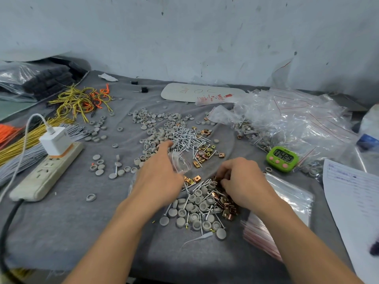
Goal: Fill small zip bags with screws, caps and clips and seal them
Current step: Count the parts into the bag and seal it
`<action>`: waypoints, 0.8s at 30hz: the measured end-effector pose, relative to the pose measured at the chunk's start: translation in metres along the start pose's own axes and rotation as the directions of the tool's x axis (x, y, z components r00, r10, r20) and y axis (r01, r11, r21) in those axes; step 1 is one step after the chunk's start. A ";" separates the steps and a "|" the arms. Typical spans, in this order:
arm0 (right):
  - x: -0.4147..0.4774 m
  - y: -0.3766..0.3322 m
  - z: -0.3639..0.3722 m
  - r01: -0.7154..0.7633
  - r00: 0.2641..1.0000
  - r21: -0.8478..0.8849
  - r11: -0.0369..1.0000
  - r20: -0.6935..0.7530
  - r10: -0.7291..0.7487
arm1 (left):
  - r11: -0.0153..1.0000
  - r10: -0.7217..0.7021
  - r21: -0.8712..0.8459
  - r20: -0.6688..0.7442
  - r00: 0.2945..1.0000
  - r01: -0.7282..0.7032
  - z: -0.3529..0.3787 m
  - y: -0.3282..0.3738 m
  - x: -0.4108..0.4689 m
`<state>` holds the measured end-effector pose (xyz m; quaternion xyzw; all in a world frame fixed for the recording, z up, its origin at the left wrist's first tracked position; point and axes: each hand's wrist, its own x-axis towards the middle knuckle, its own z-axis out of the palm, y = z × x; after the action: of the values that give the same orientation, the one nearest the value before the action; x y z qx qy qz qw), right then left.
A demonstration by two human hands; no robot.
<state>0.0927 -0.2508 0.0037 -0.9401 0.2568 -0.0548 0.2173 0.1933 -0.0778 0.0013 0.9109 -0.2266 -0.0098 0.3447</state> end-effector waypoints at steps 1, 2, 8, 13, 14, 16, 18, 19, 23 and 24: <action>-0.001 -0.001 0.000 -0.010 1.000 0.009 1.000 -0.019 0.011 | 1.000 0.000 0.001 -0.003 1.000 0.000 0.000 0.000 0.000; -0.002 -0.002 0.000 -0.021 0.999 0.019 1.000 -0.038 0.022 | 1.000 -0.002 0.002 -0.005 1.000 0.002 0.000 -0.001 0.000; -0.004 -0.005 -0.005 -0.024 0.992 0.095 0.995 -0.120 0.036 | 1.000 -0.006 0.019 -0.007 1.000 0.006 0.001 -0.003 0.002; -0.003 -0.007 -0.004 0.058 0.959 0.295 0.954 -0.280 0.028 | 1.000 0.012 0.005 -0.001 1.000 -0.012 0.001 -0.003 0.002; -0.003 -0.008 -0.003 0.084 0.957 0.323 0.943 -0.290 0.014 | 1.000 0.016 0.001 -0.002 1.000 -0.016 0.002 -0.003 0.001; -0.004 -0.011 0.000 0.117 0.961 0.380 0.917 -0.278 -0.007 | 1.000 0.029 -0.001 0.000 1.000 -0.029 0.001 -0.003 0.001; -0.005 -0.015 0.003 0.135 0.963 0.461 0.877 -0.270 -0.007 | 0.999 0.048 0.002 0.007 0.999 -0.048 0.001 -0.002 0.000; -0.006 -0.017 0.005 0.143 0.964 0.496 0.856 -0.265 -0.008 | 0.998 0.058 0.003 0.009 0.998 -0.058 0.001 -0.001 0.000; -0.008 -0.029 0.007 0.176 0.974 0.601 0.779 -0.220 -0.051 | 0.996 0.087 -0.031 0.030 0.996 -0.086 0.001 0.002 -0.002; -0.008 -0.032 0.008 0.186 0.974 0.613 0.768 -0.221 -0.059 | 0.995 0.094 -0.040 0.038 0.995 -0.093 0.000 0.003 -0.003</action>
<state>0.1020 -0.2191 0.0104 -0.8184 0.1810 -0.2403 0.4895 0.1894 -0.0785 0.0028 0.8922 -0.2756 -0.0161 0.3575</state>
